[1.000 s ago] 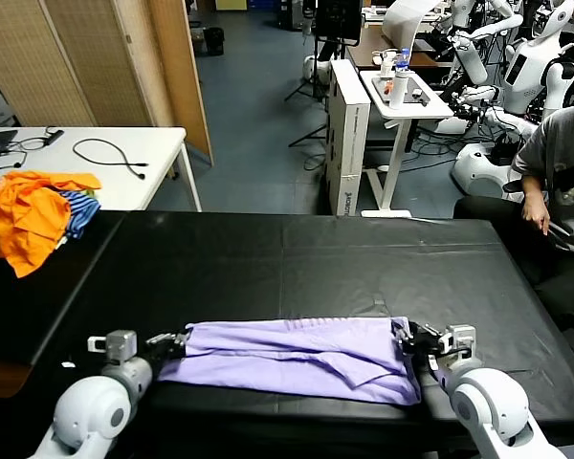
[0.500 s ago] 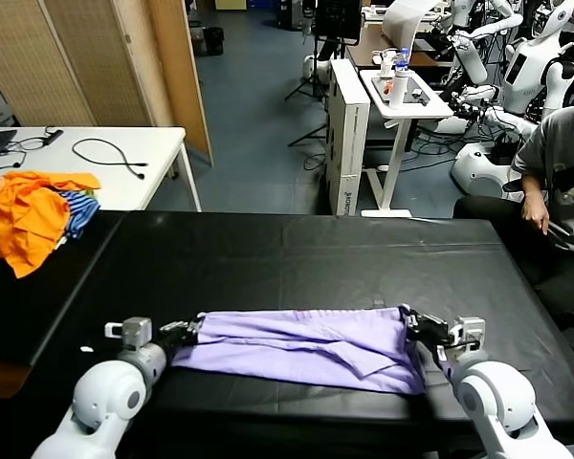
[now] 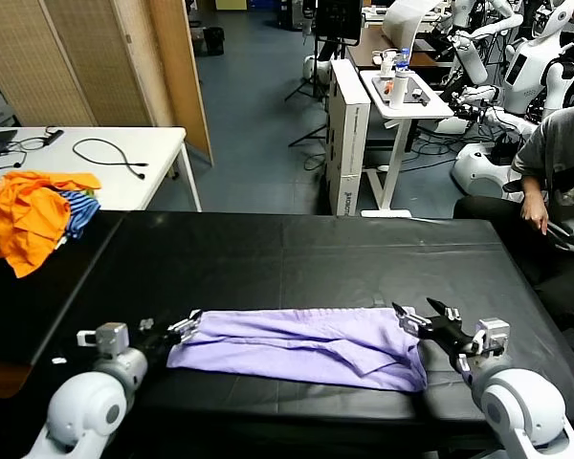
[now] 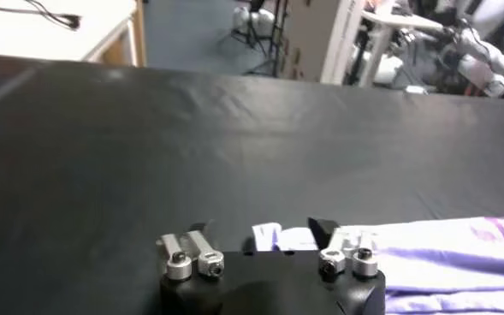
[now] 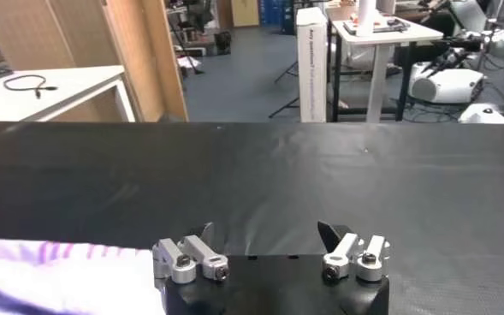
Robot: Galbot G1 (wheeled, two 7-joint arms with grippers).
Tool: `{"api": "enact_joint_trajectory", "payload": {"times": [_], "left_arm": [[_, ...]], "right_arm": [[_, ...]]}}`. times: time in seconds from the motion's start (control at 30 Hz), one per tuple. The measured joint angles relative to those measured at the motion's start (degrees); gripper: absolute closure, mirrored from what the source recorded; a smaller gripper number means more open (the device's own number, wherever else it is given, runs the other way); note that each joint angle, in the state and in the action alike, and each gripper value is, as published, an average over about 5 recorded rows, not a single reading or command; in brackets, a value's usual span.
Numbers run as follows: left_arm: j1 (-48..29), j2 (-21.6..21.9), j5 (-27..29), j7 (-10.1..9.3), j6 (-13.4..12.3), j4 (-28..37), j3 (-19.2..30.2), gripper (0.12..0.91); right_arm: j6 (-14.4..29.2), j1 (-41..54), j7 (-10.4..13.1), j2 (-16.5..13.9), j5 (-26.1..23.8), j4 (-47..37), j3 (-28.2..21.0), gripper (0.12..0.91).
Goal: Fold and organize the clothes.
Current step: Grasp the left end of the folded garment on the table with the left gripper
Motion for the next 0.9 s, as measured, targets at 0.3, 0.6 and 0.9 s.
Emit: {"api": "enact_joint_trajectory", "payload": {"times": [0.3, 0.6, 0.9], "left_arm": [[3.9, -5.1, 3.6, 1.68, -2.6, -0.6, -2.6, 0.123], [4.1, -9.7, 4.3, 1.6, -3.0, -1.7, -2.4, 0.123], [4.4, -13.5, 7.4, 1.75, -3.4, -0.8, -0.9, 0.123]], "right_arm": [[0.0, 0.3, -0.3, -0.4, 0.1, 0.3, -1.3, 0.118], [0.2, -0.3, -0.3, -0.3, 0.1, 0.6, -1.5, 0.118], [0.2, 0.3, -0.1, -0.5, 0.2, 0.9, -2.2, 0.118]]}}
